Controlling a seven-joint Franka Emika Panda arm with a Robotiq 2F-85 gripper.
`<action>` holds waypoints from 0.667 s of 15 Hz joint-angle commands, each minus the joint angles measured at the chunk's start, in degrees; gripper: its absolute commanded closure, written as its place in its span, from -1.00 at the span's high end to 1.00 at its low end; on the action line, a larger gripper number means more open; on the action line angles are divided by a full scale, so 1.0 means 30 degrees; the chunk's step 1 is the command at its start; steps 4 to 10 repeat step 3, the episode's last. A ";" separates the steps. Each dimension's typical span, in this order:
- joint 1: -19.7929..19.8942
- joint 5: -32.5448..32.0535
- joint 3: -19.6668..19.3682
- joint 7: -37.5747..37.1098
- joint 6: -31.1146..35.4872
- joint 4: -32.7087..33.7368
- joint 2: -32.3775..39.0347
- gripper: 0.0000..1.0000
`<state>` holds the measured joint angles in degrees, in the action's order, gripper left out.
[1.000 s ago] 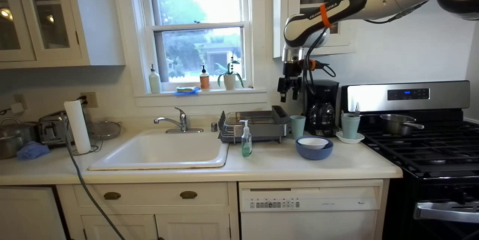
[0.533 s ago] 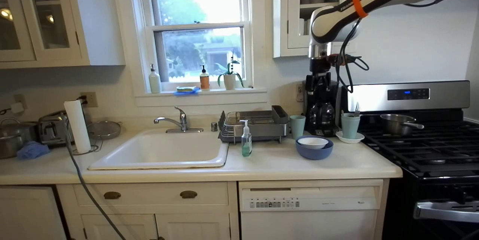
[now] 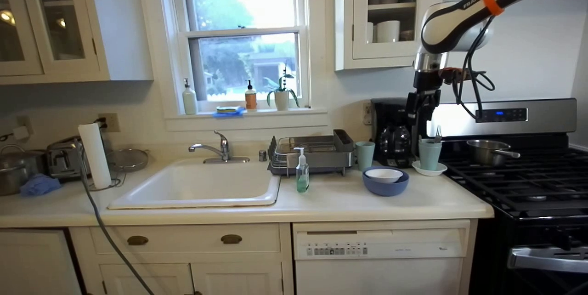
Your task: Bring the hand soap bottle closer to the sink
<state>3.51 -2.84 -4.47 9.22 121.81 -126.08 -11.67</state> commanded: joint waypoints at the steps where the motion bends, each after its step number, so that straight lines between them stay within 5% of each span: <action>1: -0.0045 -0.0004 0.0002 -0.0006 -0.0050 -0.0006 -0.0050 1.00; 10: -0.0052 -0.0004 0.0017 -0.0007 -0.0035 -0.0011 -0.0048 1.00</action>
